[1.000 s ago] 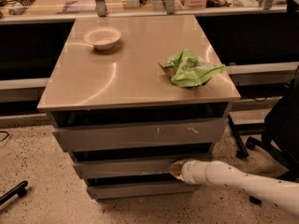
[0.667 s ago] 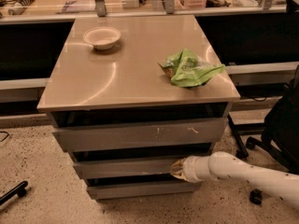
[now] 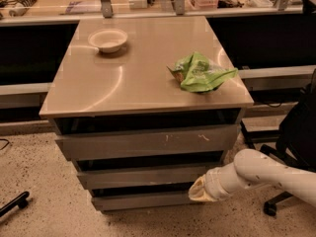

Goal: Close middle drawer

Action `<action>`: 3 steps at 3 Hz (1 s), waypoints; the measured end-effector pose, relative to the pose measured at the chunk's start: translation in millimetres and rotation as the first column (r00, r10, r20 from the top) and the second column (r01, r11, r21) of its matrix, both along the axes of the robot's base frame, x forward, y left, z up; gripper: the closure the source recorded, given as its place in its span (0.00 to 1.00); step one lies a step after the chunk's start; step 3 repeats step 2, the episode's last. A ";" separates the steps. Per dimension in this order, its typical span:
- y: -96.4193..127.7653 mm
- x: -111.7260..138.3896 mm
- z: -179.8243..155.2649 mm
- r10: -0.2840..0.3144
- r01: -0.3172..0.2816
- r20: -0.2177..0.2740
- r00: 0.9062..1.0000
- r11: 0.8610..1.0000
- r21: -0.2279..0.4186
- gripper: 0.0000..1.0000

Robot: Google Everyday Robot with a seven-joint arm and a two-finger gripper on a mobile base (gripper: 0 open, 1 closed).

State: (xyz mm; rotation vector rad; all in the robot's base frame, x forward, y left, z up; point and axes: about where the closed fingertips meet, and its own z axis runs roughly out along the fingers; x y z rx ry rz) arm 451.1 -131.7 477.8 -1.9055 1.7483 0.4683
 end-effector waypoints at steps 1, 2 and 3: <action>2.1 -19.7 0.6 0.049 -0.049 -0.061 0.997 0.999 0.004 0.81; 2.1 -19.7 0.6 0.049 -0.049 -0.061 0.997 0.999 0.004 0.58; 2.1 -19.7 0.6 0.049 -0.049 -0.061 0.997 0.999 0.004 0.58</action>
Offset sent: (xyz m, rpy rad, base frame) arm -0.0191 0.0016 0.0014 0.0017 0.0592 0.0467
